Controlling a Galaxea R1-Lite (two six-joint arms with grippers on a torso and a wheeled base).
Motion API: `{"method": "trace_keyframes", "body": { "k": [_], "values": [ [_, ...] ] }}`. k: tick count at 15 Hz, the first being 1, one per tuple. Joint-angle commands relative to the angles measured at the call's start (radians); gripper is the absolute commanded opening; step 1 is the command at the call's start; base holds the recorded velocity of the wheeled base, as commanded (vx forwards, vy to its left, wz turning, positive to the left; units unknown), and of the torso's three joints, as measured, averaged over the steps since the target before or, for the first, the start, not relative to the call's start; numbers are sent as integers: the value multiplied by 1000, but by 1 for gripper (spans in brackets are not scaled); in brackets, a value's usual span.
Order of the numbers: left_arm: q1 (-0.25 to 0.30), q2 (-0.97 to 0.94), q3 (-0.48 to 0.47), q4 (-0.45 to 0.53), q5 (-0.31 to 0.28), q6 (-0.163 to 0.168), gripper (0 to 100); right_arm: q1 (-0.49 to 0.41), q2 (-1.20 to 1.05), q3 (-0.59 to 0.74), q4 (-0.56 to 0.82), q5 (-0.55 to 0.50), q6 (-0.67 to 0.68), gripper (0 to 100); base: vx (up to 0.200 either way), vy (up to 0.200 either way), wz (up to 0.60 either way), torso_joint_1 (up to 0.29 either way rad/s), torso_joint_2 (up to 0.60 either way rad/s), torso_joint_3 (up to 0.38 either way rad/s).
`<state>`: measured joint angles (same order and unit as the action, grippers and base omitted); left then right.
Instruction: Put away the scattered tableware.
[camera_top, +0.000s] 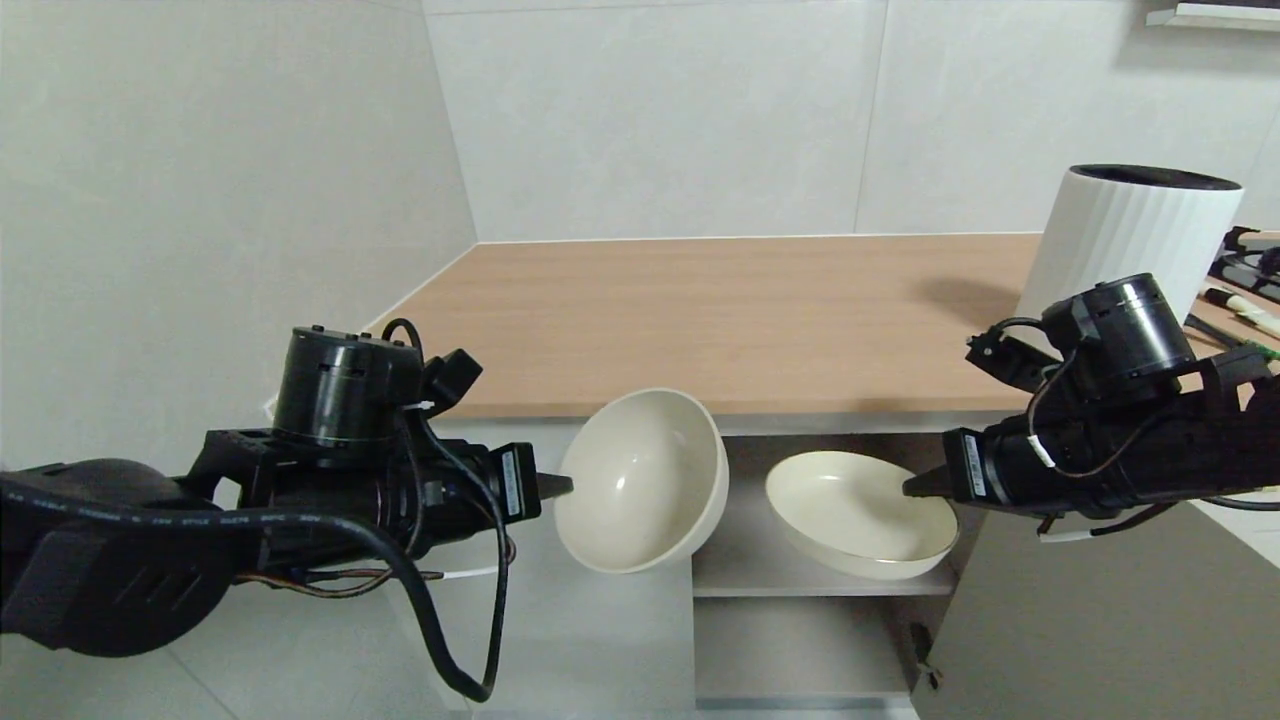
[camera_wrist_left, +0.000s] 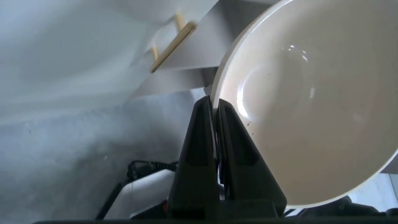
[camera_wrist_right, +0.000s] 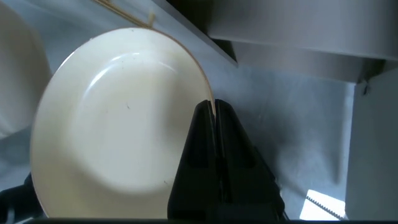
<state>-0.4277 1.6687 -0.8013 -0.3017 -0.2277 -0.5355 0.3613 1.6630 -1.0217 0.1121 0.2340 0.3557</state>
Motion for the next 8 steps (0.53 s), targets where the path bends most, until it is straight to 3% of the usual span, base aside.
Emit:
{"method": "trace_keyframes", "body": {
  "k": [1, 8],
  "values": [
    [-6, 13, 1, 0, 2, 0, 0, 1, 12, 0, 0, 1, 0, 0, 0, 0, 0, -163, 461, 290],
    [-8, 13, 1, 0, 2, 0, 0, 1, 31, 0, -8, 1, 0, 0, 0, 0, 0, -145, 455, 317]
  ]
}}
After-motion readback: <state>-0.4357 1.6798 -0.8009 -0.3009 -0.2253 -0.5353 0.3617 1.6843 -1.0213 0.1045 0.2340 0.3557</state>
